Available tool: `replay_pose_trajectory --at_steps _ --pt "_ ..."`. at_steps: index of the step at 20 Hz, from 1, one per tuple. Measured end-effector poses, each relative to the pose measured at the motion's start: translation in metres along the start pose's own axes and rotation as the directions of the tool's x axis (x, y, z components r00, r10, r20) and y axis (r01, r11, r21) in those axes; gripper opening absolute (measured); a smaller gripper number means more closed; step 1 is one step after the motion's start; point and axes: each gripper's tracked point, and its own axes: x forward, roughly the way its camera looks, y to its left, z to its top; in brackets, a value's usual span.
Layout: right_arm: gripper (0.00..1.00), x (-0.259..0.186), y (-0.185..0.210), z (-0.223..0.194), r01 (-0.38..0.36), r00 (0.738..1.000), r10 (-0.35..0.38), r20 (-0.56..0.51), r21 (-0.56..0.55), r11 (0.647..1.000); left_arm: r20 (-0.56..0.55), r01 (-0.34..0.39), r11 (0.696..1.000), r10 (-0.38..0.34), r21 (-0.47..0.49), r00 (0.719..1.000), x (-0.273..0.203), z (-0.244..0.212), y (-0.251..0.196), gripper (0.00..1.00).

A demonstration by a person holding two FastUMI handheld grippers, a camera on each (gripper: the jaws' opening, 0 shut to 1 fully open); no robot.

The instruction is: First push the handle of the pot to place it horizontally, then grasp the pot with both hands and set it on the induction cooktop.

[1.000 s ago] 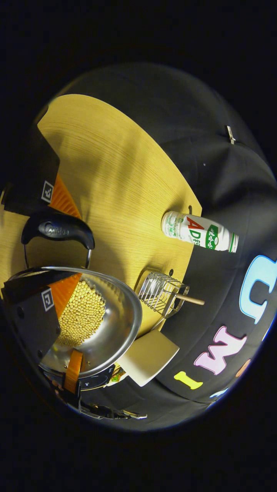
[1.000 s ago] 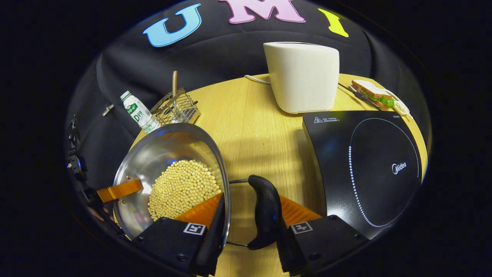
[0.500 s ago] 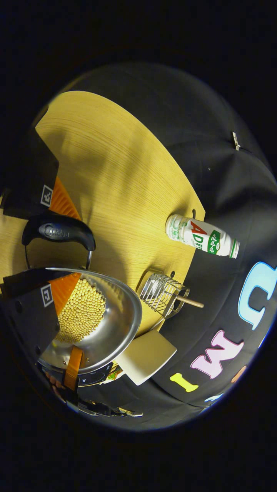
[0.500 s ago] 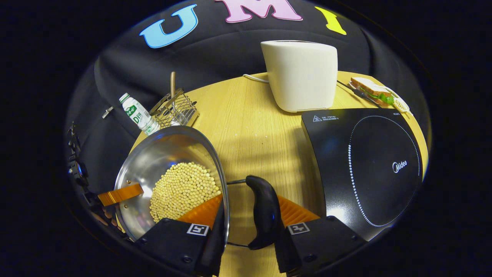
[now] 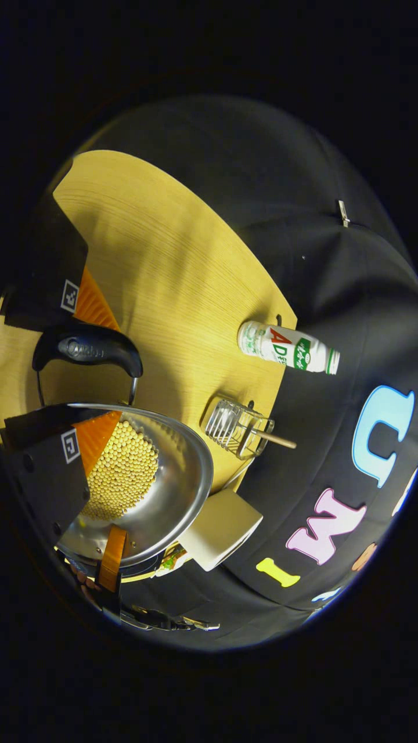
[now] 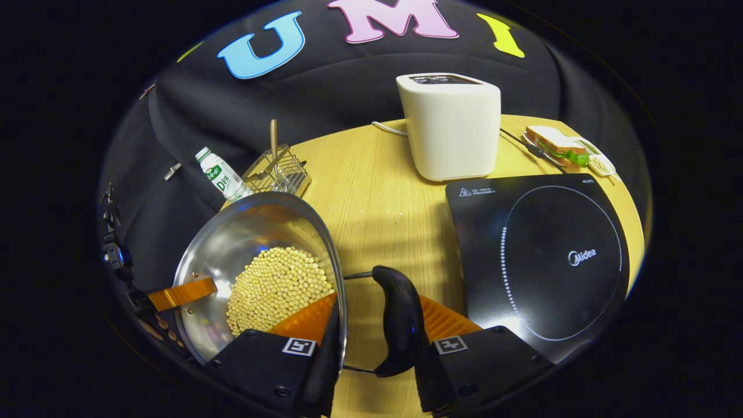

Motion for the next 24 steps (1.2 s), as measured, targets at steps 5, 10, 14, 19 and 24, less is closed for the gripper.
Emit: replay_pose_trajectory --at_steps 5,10,14,19,24 --pt "0.59 -0.036 -0.031 0.023 0.002 0.999 -0.003 0.037 0.016 1.0 0.015 0.013 1.0 -0.013 0.019 1.0 -0.023 0.007 -0.046 0.58" --pt "0.58 -0.066 -0.076 0.041 0.003 0.998 -0.005 0.058 0.029 1.0 0.019 0.021 0.999 -0.021 0.026 1.0 -0.035 0.004 -0.105 0.58" --pt "0.58 -0.086 -0.117 0.054 0.002 0.997 -0.004 0.075 0.033 0.999 0.027 0.024 0.999 -0.025 0.033 0.999 -0.039 -0.001 -0.154 0.57" --pt "0.58 -0.106 -0.172 0.069 0.007 0.996 -0.01 0.091 0.036 0.999 0.03 0.029 0.999 -0.031 0.042 0.999 -0.035 -0.012 -0.212 0.58" --pt "0.58 -0.115 -0.22 0.078 0.019 0.995 -0.023 0.097 0.042 0.999 0.023 0.042 0.998 -0.043 0.048 0.999 -0.024 -0.024 -0.262 0.58"
